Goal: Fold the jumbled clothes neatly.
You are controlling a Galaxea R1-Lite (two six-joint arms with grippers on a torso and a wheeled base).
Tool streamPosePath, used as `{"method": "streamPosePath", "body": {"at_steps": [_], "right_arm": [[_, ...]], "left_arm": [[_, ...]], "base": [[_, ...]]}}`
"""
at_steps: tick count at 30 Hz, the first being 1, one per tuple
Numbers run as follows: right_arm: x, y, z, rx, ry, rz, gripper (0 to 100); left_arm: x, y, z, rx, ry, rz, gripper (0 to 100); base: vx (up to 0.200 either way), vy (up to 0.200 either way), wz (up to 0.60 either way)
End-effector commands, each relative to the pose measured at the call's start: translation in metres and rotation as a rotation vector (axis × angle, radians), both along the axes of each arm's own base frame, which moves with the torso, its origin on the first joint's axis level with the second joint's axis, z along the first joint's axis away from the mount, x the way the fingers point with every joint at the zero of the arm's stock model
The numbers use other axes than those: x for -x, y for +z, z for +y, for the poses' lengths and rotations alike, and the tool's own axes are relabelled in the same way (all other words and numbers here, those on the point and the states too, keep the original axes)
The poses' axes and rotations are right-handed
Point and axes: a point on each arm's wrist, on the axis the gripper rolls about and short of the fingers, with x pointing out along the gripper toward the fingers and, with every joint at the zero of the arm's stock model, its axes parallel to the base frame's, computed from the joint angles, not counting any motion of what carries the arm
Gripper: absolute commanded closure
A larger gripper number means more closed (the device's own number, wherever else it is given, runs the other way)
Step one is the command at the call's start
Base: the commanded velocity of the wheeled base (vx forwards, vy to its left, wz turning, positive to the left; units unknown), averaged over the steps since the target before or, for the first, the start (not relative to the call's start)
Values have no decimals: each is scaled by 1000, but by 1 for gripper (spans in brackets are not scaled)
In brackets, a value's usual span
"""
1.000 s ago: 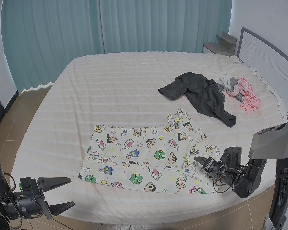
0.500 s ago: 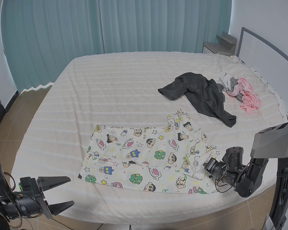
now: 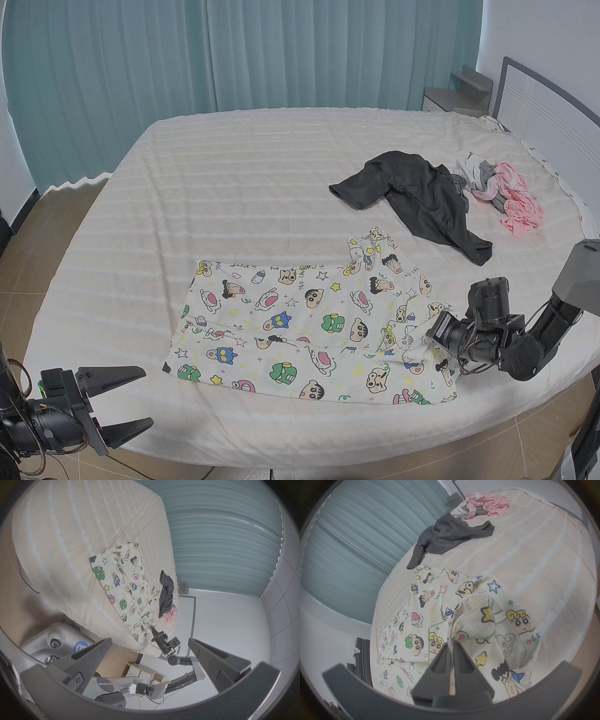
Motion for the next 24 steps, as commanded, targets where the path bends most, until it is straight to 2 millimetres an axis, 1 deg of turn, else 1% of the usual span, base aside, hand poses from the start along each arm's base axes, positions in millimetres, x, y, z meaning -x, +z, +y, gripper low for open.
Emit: {"method": "streamPosePath", "body": {"at_steps": [1,6,7,9,13,15,20,22,23,24], "right_arm": [[-25,48,9,-30,8,-77,100],[-40,63,13,-6,7,-1,100],[-40,64,13,-5,7,1,100],[-46,72,15,7,6,33,100],[-50,74,17,22,7,75,100],[-49,72,16,32,10,96,100],[-34,66,13,83,34,175,100],[-31,68,12,86,37,179,100],[-23,71,10,93,44,191,100],[-19,73,11,94,50,192,100]], "left_arm": [[-1,0,0,0,1,4,0],[-1,-1,0,0,1,7,0],[-1,0,0,0,1,6,0],[-2,-1,0,-1,1,13,0],[-2,-2,0,-3,0,17,0],[-2,-2,0,-3,0,17,0],[-2,-2,0,-2,1,19,0],[-2,-2,0,-2,1,19,0],[-2,-2,0,-3,0,18,0],[-2,-2,0,-3,0,18,0]], "base": [[0,0,0],[0,0,0],[0,0,0],[0,0,0],[0,0,0],[0,0,0],[0,0,0],[0,0,0],[0,0,0],[0,0,0]]}}
